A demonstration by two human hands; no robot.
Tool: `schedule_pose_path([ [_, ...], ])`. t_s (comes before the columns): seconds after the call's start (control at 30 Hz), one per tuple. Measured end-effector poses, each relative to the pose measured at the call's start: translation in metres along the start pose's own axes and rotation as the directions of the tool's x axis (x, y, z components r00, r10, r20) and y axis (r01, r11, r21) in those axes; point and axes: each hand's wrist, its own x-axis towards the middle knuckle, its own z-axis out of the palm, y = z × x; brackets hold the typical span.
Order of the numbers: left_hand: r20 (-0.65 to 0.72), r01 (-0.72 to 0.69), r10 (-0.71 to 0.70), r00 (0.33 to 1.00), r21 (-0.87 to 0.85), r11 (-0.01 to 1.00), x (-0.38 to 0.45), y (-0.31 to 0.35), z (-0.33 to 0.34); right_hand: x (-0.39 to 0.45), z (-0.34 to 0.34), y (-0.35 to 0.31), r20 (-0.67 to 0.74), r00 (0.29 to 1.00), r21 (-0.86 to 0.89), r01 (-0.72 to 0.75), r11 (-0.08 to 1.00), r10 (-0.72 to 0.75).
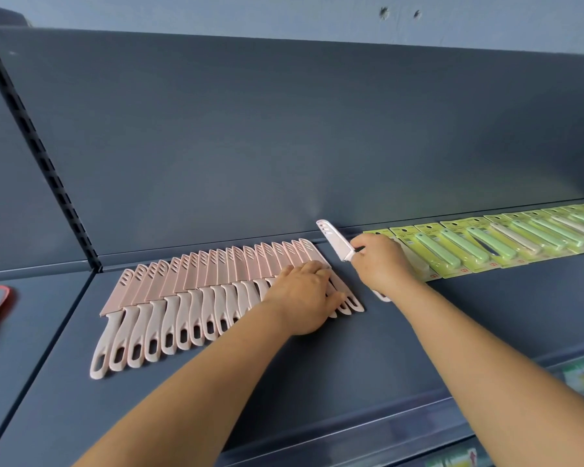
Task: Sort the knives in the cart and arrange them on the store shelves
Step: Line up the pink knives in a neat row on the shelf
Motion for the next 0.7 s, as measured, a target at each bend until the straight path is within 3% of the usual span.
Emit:
schedule_pose_path([
  [0.07,0.001,0.002,-0.002,1.0,0.006,1.0,0.001,0.001,0.0,-0.005,-0.001,-0.002,0.046,0.999,0.138,-0.031,0.99,0.025],
  [0.2,-0.001,0.013,-0.013,1.0,0.0,1.0,0.001,0.002,0.001,-0.013,0.009,-0.005,0.102,0.994,0.233,-0.069,0.97,0.046],
  [0.4,-0.003,0.013,-0.013,1.0,0.002,1.0,0.001,0.003,0.001,-0.009,0.018,-0.008,0.094,0.994,0.045,-0.052,0.998,0.048],
  [0.7,-0.01,0.016,-0.016,1.0,0.035,0.999,0.0,0.004,0.001,-0.005,0.024,0.0,0.165,0.986,0.02,0.001,1.0,-0.005],
])
